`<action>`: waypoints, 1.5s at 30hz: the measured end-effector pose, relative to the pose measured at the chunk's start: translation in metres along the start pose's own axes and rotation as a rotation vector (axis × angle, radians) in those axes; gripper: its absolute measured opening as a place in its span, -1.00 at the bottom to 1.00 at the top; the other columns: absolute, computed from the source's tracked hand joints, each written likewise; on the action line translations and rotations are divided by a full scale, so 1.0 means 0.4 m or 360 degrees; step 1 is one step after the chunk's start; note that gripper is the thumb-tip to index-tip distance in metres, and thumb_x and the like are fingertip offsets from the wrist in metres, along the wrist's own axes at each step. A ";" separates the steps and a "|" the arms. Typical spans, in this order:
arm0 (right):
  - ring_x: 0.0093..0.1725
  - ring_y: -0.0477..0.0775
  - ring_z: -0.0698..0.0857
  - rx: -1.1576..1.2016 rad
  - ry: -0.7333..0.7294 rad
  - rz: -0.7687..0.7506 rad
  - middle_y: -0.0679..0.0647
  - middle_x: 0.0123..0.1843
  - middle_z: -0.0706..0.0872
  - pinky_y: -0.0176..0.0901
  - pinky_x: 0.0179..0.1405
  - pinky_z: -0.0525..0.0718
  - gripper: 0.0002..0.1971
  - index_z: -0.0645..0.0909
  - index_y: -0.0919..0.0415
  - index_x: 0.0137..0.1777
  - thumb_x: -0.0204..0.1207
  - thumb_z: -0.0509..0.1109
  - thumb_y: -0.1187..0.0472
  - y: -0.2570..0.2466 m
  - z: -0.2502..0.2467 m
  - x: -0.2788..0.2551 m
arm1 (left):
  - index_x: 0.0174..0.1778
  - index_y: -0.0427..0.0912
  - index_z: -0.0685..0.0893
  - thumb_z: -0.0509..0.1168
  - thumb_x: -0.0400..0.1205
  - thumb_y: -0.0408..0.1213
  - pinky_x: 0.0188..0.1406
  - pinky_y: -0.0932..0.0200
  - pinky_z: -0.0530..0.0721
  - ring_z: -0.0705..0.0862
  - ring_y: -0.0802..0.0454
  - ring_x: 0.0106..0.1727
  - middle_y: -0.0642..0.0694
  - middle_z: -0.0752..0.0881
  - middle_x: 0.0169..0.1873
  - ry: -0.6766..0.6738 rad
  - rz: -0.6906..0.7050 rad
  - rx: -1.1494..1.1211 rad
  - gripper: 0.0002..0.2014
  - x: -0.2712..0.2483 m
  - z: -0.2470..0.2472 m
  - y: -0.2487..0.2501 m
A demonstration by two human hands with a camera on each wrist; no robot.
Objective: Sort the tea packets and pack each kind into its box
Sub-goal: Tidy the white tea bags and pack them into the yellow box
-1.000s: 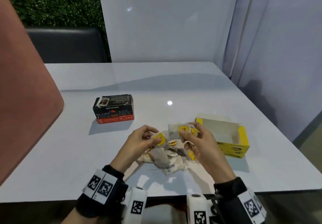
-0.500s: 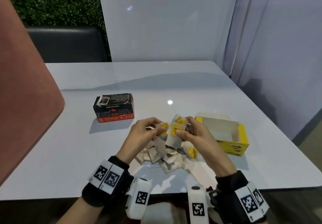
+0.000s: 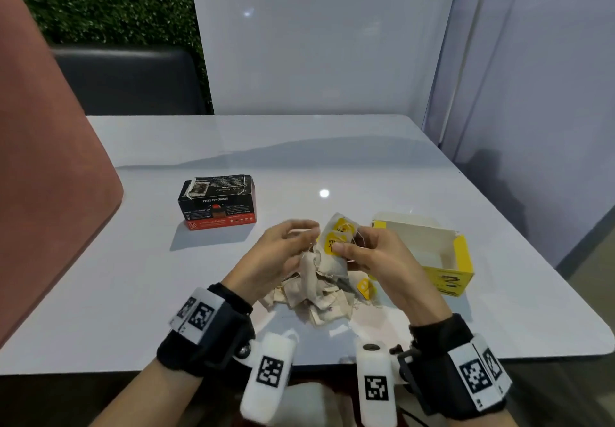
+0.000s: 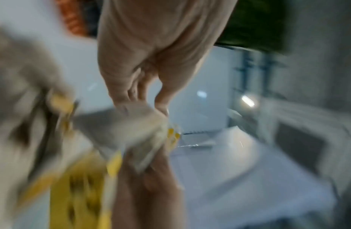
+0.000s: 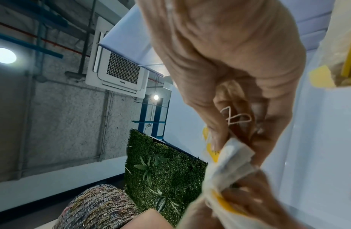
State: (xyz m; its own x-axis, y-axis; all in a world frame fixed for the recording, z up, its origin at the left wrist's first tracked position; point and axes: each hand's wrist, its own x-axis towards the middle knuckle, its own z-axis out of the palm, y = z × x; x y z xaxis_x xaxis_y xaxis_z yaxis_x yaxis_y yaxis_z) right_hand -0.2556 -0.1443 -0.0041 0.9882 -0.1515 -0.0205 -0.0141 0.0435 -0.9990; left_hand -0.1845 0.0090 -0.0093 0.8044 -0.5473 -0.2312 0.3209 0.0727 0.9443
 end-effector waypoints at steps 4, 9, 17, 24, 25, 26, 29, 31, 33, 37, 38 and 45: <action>-0.24 0.09 0.78 0.0135 0.0103 0.0076 0.19 -0.20 0.79 -0.14 -0.22 0.77 -0.94 0.72 0.37 -0.11 0.44 0.45 0.39 0.010 0.013 0.014 | 0.16 -0.37 0.59 0.02 0.67 0.13 -0.17 -0.02 0.74 0.65 -0.21 -0.11 -0.34 0.68 -0.11 -0.0288 -0.0774 -0.1190 -0.42 -0.018 0.016 -0.030; -0.27 0.08 0.77 0.0234 0.0126 0.0099 0.18 -0.21 0.76 -0.24 -0.31 0.74 -0.90 0.70 0.40 -0.07 0.49 0.41 0.36 -0.002 0.015 0.021 | 0.31 -0.26 0.57 0.13 0.57 0.28 0.17 0.17 0.47 0.57 -0.15 0.11 -0.29 0.69 0.03 -0.0407 -0.0799 -0.1170 -0.33 -0.040 0.011 -0.038; -0.17 0.09 0.77 0.0124 0.0146 0.0153 0.17 -0.12 0.77 -0.18 -0.23 0.76 -0.85 0.60 0.22 0.00 0.47 0.45 0.36 -0.001 0.000 0.010 | 0.40 -0.29 0.53 0.07 0.66 -0.03 0.05 0.05 0.69 0.61 -0.19 0.26 -0.34 0.56 0.36 -0.0295 -0.0497 -0.0840 -0.50 -0.033 0.022 -0.067; -0.26 0.08 0.77 -0.0007 0.0191 0.0190 0.13 -0.23 0.76 -0.15 -0.31 0.75 -0.80 0.59 0.17 -0.01 0.42 0.49 0.37 0.016 0.003 0.009 | 0.39 -0.28 0.55 -0.03 0.73 -0.07 0.14 0.01 0.55 0.51 -0.33 0.42 -0.39 0.57 0.35 -0.0359 -0.0384 -0.0644 -0.52 -0.043 0.031 -0.077; -0.28 0.07 0.77 -0.0009 0.0190 0.0202 0.13 -0.23 0.76 -0.17 -0.35 0.73 -0.79 0.59 0.18 0.00 0.42 0.49 0.37 0.018 0.005 0.009 | 0.37 -0.26 0.57 -0.05 0.73 -0.04 0.14 0.02 0.57 0.53 -0.33 0.41 -0.39 0.58 0.34 -0.0370 -0.0396 -0.0635 -0.51 -0.043 0.032 -0.075; -0.32 0.04 0.77 -0.0017 0.0190 0.0208 0.13 -0.24 0.76 -0.20 -0.40 0.70 -0.78 0.59 0.18 0.00 0.41 0.49 0.38 0.019 0.008 0.009 | 0.35 -0.23 0.59 -0.05 0.72 0.01 0.13 0.02 0.60 0.55 -0.33 0.38 -0.39 0.60 0.32 -0.0378 -0.0408 -0.0625 -0.49 -0.044 0.033 -0.073; -0.38 -0.01 0.71 -0.0107 0.0184 0.0205 0.09 -0.28 0.71 -0.31 -0.52 0.62 -0.76 0.57 0.20 0.00 0.40 0.50 0.39 0.016 0.015 0.005 | 0.32 -0.18 0.62 -0.07 0.71 0.07 0.12 0.01 0.63 0.61 -0.32 0.31 -0.35 0.67 0.24 -0.0370 -0.0424 -0.0593 -0.47 -0.049 0.037 -0.070; -0.41 -0.04 0.66 -0.0325 0.0216 0.0193 0.07 -0.27 0.67 -0.35 -0.58 0.58 -0.70 0.55 0.21 0.07 0.38 0.53 0.35 0.015 0.017 0.005 | 0.27 -0.21 0.63 -0.04 0.73 -0.02 0.19 -0.02 0.60 0.62 -0.35 0.30 -0.37 0.67 0.23 -0.0340 -0.0426 -0.0586 -0.54 -0.049 0.040 -0.077; -0.36 -0.03 0.65 -0.0686 0.0282 0.0131 0.10 -0.15 0.65 -0.39 -0.58 0.55 -0.63 0.52 0.18 0.13 0.38 0.55 0.25 0.018 0.019 0.005 | 0.19 -0.30 0.65 0.00 0.74 -0.14 0.23 -0.07 0.60 0.67 -0.35 0.21 -0.40 0.71 0.14 -0.0305 -0.0437 -0.0638 -0.60 -0.049 0.043 -0.082; -0.07 0.02 0.59 -0.1221 0.0348 -0.0211 0.05 0.07 0.51 -0.37 -0.29 0.46 -0.57 0.45 0.14 0.23 0.42 0.50 0.10 0.028 0.038 -0.015 | 0.05 -0.39 0.64 0.03 0.72 -0.29 0.01 -0.08 0.74 0.79 -0.19 -0.20 -0.33 0.76 -0.15 -0.0249 -0.0434 -0.0851 -0.69 -0.048 0.047 -0.084; -0.03 0.00 0.57 -0.1269 0.0299 -0.0339 0.03 0.08 0.47 -0.34 -0.20 0.50 -0.61 0.47 0.14 0.21 0.44 0.48 0.11 0.027 0.041 -0.024 | 0.02 -0.39 0.63 0.02 0.72 -0.30 -0.20 -0.09 0.80 0.78 -0.16 -0.29 -0.32 0.76 -0.23 -0.0243 -0.0434 -0.0896 -0.69 -0.047 0.047 -0.083; -0.05 0.15 0.66 -0.1589 -0.0124 -0.0507 0.09 -0.10 0.66 0.05 -0.02 0.62 -0.83 0.62 0.23 -0.09 0.36 0.39 0.45 0.025 0.041 -0.044 | -0.20 -0.36 0.75 0.10 0.62 -0.26 -0.35 0.03 0.76 0.52 -0.02 -0.20 -0.23 0.69 -0.25 -0.0303 -0.0425 -0.1118 -0.66 -0.049 0.048 -0.099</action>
State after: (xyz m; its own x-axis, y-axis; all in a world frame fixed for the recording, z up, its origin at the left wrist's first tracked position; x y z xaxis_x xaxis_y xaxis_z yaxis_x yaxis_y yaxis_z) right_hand -0.2707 -0.1250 -0.0129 0.9748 0.0527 0.2167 0.1643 -0.8266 -0.5383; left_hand -0.2224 0.0009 -0.0376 0.5757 -0.7500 -0.3257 0.7848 0.3950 0.4775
